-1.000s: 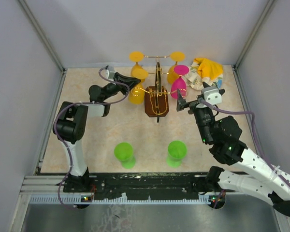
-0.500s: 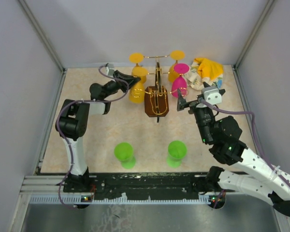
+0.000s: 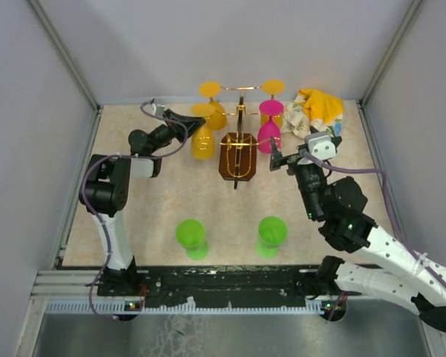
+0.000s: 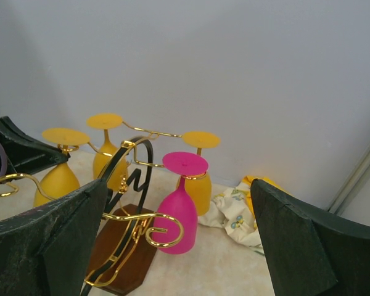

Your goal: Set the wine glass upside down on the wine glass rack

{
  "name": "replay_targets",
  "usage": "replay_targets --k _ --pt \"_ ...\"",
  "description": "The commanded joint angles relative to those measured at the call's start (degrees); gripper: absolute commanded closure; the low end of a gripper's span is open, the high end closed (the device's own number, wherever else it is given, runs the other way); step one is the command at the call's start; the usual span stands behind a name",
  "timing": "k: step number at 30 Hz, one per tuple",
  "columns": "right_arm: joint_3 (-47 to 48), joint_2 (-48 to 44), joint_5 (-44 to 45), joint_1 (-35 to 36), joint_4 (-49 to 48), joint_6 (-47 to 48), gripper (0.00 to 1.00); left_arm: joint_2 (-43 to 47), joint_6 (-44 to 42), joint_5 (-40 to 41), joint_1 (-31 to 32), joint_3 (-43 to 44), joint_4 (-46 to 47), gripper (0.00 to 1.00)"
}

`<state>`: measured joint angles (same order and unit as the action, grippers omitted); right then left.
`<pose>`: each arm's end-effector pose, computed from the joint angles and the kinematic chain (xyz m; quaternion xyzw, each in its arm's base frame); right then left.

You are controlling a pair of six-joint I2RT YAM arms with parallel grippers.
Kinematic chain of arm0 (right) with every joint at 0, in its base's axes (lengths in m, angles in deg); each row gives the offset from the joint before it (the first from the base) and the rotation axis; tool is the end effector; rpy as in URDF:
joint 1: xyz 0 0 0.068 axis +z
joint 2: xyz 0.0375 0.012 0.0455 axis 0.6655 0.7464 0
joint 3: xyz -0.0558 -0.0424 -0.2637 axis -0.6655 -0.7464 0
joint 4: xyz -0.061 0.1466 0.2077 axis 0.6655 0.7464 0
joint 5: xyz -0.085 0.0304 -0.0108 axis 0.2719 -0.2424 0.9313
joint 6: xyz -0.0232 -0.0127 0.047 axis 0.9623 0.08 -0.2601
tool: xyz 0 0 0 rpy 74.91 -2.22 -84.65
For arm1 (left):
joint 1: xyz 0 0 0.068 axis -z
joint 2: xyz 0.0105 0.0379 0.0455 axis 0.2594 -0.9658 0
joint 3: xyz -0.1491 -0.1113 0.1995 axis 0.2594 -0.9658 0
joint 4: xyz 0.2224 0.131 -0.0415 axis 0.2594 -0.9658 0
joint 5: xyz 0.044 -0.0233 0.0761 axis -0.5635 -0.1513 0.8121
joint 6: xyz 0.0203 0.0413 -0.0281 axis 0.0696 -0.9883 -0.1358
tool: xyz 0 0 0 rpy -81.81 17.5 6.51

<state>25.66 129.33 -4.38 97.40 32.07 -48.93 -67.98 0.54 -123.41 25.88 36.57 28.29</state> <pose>0.1053 0.1138 0.4203 -0.1108 0.5821 0.0355 0.8048 0.4014 -0.1033 0.2365 0.2359 0.5102 -0.5063 0.6540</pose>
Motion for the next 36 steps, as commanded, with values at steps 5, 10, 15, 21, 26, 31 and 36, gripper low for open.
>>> replay_targets --k 5,10,15,21,26,31,36 --pt "0.2 1.3 0.6 -0.3 -1.4 0.3 0.01 4.7 -1.1 -3.4 0.7 -4.5 15.4 1.00" --pt "0.2 2.2 0.5 -0.3 -1.0 0.1 0.01 6.7 -2.3 -3.7 2.3 -6.4 15.3 1.00" --pt "0.3 2.7 -0.4 -0.3 -1.6 -0.2 0.01 6.6 -1.5 -3.9 2.7 -6.6 15.3 0.87" --pt "0.4 2.8 -0.5 -0.2 -0.9 -1.0 0.01 8.0 -3.0 -2.3 2.5 -9.6 15.3 0.55" --pt "0.0 1.8 0.1 -0.3 -0.7 -2.0 0.01 9.0 -2.8 -2.1 1.0 -11.3 15.3 0.45" --pt "1.2 2.4 3.7 -0.3 1.1 -3.5 0.01 12.2 -3.0 -0.7 -1.9 -16.2 15.3 0.44" --pt "3.5 3.1 5.6 -0.3 5.5 -6.6 0.01 20.1 -6.3 7.3 -4.3 -24.0 8.4 0.45"
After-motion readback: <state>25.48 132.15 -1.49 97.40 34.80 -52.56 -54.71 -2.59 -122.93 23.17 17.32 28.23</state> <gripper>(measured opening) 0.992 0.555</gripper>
